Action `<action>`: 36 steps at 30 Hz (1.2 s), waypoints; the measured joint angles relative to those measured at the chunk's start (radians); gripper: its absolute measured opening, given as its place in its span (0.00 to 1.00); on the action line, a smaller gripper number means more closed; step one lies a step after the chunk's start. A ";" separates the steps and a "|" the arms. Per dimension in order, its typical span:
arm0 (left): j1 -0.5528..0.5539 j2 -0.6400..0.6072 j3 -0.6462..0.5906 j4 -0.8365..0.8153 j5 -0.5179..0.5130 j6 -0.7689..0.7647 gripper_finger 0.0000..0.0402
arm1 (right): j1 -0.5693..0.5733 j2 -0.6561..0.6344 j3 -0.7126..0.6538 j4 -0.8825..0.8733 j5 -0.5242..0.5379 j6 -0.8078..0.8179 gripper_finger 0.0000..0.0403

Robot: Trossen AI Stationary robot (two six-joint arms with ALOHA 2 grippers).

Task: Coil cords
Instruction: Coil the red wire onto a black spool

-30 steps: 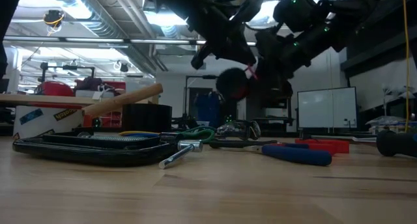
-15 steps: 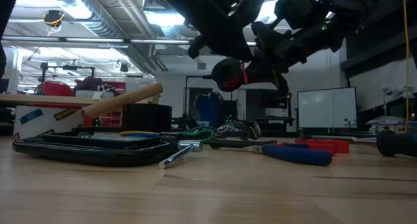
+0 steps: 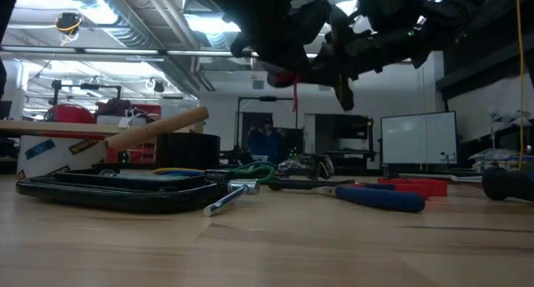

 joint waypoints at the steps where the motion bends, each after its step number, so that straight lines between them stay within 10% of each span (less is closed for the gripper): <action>1: -0.001 0.000 0.000 -0.005 -0.002 0.012 0.00 | 0.000 0.000 0.000 0.015 -0.013 0.001 0.00; 36: -0.087 0.000 -0.003 -0.234 -0.001 -0.143 0.15 | 0.000 -0.007 0.001 0.072 -0.268 -0.051 0.00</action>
